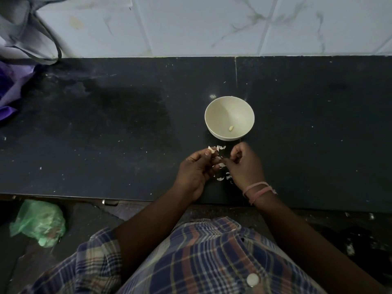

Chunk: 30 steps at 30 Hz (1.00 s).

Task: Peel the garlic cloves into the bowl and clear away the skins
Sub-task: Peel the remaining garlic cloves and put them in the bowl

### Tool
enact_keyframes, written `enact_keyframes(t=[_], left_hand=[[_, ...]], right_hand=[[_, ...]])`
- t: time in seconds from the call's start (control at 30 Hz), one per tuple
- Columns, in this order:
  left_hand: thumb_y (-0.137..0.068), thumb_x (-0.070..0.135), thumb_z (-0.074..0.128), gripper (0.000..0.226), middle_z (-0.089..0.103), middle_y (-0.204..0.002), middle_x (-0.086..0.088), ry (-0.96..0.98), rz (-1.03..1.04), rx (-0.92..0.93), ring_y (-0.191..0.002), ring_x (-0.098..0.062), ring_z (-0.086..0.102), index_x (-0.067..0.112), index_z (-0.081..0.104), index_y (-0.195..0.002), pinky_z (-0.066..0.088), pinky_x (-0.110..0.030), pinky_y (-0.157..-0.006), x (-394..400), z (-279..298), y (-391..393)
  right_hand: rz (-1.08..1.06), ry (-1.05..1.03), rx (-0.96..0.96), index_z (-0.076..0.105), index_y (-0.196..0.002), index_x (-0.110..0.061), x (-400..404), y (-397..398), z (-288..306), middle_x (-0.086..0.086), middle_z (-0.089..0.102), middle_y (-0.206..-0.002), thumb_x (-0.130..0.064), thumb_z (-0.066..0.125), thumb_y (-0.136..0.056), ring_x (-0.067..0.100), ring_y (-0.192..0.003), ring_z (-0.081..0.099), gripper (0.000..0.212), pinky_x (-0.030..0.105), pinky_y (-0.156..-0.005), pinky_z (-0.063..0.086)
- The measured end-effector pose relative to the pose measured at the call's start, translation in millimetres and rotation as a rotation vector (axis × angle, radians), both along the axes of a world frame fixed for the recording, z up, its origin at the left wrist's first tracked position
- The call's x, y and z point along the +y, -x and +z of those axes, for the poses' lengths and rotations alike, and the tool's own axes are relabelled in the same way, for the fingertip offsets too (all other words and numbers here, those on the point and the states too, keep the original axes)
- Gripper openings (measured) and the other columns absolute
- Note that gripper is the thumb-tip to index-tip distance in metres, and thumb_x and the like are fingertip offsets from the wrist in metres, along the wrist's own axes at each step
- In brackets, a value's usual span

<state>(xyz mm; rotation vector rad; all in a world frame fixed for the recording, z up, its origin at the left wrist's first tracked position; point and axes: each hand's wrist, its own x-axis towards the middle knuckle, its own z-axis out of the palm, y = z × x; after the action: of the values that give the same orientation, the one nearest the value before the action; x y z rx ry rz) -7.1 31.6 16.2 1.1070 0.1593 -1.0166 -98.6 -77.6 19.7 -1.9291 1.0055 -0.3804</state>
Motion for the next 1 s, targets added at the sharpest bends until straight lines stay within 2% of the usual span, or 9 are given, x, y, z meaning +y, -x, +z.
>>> enact_keyframes(t=[0.1,0.17,0.3,0.4,0.5,0.6,0.73,0.9,1.0], left_hand=[[-0.104,0.012,0.05,0.019,0.073,-0.084,-0.003,-0.015,-0.018,-0.015,-0.074,-0.011,0.067,0.005,0.068,-0.104,0.058,-0.022,-0.067,-1,1,-5],[-0.103,0.013,0.052,0.019,0.073,-0.082,-0.002,-0.034,-0.034,-0.04,-0.073,-0.01,0.066,0.008,0.07,-0.103,0.058,-0.021,-0.068,-3,0,-9],[-0.102,0.011,0.053,0.02,0.072,-0.078,0.0,-0.04,-0.057,-0.082,-0.07,-0.008,0.063,0.013,0.073,-0.102,0.052,-0.024,-0.072,-3,-1,-14],[-0.102,0.007,0.052,0.021,0.073,-0.077,0.002,-0.021,-0.047,-0.095,-0.07,-0.007,0.063,0.012,0.072,-0.104,0.053,-0.024,-0.074,-2,1,-17],[-0.099,0.007,0.055,0.02,0.076,-0.092,-0.007,0.017,-0.036,-0.105,-0.083,-0.015,0.068,0.008,0.073,-0.106,0.054,-0.034,-0.087,-2,1,-18],[-0.097,0.009,0.057,0.02,0.075,-0.101,-0.013,0.022,-0.024,-0.098,-0.096,-0.025,0.066,0.008,0.075,-0.105,0.05,-0.043,-0.097,-2,0,-16],[-0.098,0.006,0.056,0.019,0.076,-0.095,-0.01,0.02,-0.037,-0.13,-0.086,-0.019,0.067,0.008,0.074,-0.105,0.055,-0.03,-0.082,-1,3,-13],[-0.097,0.002,0.056,0.02,0.074,-0.104,-0.017,0.016,-0.047,-0.174,-0.1,-0.03,0.067,0.003,0.072,-0.11,0.052,-0.043,-0.097,2,5,-6],[-0.096,0.001,0.058,0.019,0.077,-0.099,-0.013,0.018,-0.047,-0.229,-0.092,-0.022,0.072,0.004,0.073,-0.106,0.058,-0.035,-0.088,5,8,-5]], right_hand=[[0.158,0.134,0.009,0.065,-0.088,-0.014,-1,-3,-2,0.0,0.061,-0.091,0.004,0.057,-0.083,0.007,-0.082,0.058,0.019,0.024,-0.078,0.049],[0.172,0.153,0.002,0.067,-0.096,-0.015,-1,-7,0,-0.001,0.063,-0.098,0.001,0.058,-0.083,0.01,-0.089,0.062,0.023,0.025,-0.083,0.051],[0.089,0.145,0.015,0.071,-0.093,-0.018,-6,-12,6,-0.007,0.07,-0.083,-0.017,0.072,-0.086,0.007,-0.077,0.064,0.008,0.027,-0.074,0.053],[0.113,0.198,-0.151,0.074,-0.094,-0.016,-2,-14,13,-0.006,0.071,-0.089,-0.018,0.072,-0.088,0.004,-0.085,0.065,0.007,0.026,-0.079,0.054],[0.154,0.194,-0.24,0.075,-0.1,-0.016,5,-15,19,-0.007,0.071,-0.094,-0.016,0.072,-0.089,0.003,-0.09,0.065,0.011,0.023,-0.081,0.054],[0.164,0.176,-0.25,0.076,-0.098,-0.016,8,-17,20,-0.006,0.072,-0.093,-0.015,0.073,-0.087,0.005,-0.088,0.067,0.011,0.031,-0.08,0.057],[0.159,0.171,-0.225,0.074,-0.091,-0.013,10,-16,21,-0.004,0.071,-0.086,-0.012,0.071,-0.087,0.004,-0.078,0.067,0.005,0.031,-0.073,0.057],[0.165,0.162,-0.14,0.07,-0.085,-0.016,11,-14,20,-0.006,0.069,-0.077,-0.02,0.068,-0.085,0.007,-0.07,0.066,0.004,0.034,-0.067,0.056],[0.169,0.197,-0.103,0.069,-0.081,-0.015,10,-14,23,-0.005,0.068,-0.074,-0.022,0.069,-0.082,0.009,-0.067,0.063,0.006,0.036,-0.065,0.055]])
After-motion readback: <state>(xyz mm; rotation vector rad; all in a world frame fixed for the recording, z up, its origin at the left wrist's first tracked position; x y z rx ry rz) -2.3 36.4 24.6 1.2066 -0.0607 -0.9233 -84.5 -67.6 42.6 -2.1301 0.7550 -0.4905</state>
